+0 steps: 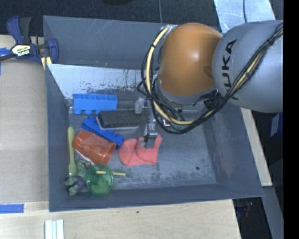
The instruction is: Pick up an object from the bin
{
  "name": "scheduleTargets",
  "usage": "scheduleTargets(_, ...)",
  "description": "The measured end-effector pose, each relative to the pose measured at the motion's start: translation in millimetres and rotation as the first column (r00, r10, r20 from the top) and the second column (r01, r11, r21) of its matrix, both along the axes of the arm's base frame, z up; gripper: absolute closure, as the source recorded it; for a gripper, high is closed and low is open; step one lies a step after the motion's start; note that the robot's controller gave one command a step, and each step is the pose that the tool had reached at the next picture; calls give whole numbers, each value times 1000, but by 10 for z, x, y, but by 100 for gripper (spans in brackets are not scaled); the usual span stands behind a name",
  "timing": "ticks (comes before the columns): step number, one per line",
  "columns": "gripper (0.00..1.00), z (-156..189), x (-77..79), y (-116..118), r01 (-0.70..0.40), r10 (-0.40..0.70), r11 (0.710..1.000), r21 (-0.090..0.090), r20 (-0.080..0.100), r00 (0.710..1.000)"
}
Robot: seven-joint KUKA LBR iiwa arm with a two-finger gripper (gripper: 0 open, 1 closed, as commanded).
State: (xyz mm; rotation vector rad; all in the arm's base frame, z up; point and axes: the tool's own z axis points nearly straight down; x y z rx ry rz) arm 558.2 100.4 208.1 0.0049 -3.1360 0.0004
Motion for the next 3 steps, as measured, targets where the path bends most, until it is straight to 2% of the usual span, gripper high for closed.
scheduleTargets(1, 0, 46, 17, -6, 3, -3, 1000, 1, 9, 1000)
scheduleTargets(2, 0, -549, 135, -258, 14, -14, 1000, 3, 15, 1000)
scheduleTargets(3, 0, -988, -431, -226, 19, -19, 1000, 3, 18, 1000)
